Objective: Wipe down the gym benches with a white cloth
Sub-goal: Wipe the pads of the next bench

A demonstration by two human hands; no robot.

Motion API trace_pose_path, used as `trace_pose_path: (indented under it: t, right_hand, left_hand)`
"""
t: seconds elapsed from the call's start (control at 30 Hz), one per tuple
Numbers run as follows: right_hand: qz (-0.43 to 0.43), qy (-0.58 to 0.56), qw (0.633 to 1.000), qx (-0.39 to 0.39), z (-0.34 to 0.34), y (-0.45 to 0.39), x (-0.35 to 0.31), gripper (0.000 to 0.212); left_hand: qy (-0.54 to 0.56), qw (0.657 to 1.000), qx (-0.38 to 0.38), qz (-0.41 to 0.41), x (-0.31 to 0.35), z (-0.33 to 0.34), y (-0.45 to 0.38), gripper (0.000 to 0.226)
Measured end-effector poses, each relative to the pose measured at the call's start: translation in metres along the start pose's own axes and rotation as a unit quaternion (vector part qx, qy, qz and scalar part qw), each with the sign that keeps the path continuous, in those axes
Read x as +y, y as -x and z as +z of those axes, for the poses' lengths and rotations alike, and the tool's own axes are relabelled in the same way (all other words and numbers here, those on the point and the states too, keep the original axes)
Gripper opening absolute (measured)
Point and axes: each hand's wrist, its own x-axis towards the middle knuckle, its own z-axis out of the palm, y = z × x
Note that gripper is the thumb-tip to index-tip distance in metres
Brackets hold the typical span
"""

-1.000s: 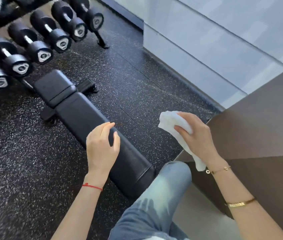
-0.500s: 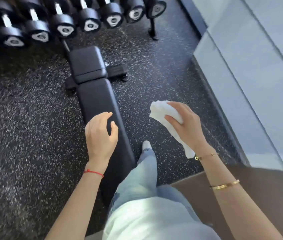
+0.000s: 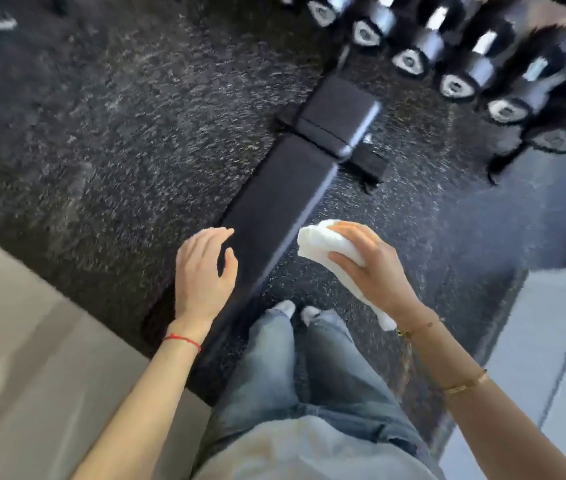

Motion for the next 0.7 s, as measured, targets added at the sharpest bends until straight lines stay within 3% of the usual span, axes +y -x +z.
trace_pose_path:
  t: [0.17,0.3,0.53,0.7]
  right_hand:
    - [-0.156,0.019,0.982,-0.109,0.017,-0.040,0.040,0.039]
    - [-0.224,0.033,0.956,-0.187,0.060,-0.062,0.072,0.040]
    - [-0.343,0.061,0.885,-0.307,0.202,-0.090,0.116,0.040]
    - [-0.456,0.079,0.820,-0.337,0.326,-0.091,0.154,0.040]
  left_hand:
    - [-0.006,0.988,0.114,-0.104,-0.007,0.039,0.063,0.029]
    - [-0.015,0.967,0.182,-0.179,-0.026,0.076,0.111,0.027]
    - [-0.080,0.931,0.208,-0.288,-0.098,0.170,0.190,0.027]
    - [-0.114,0.912,0.209,-0.335,-0.163,0.257,0.233,0.032]
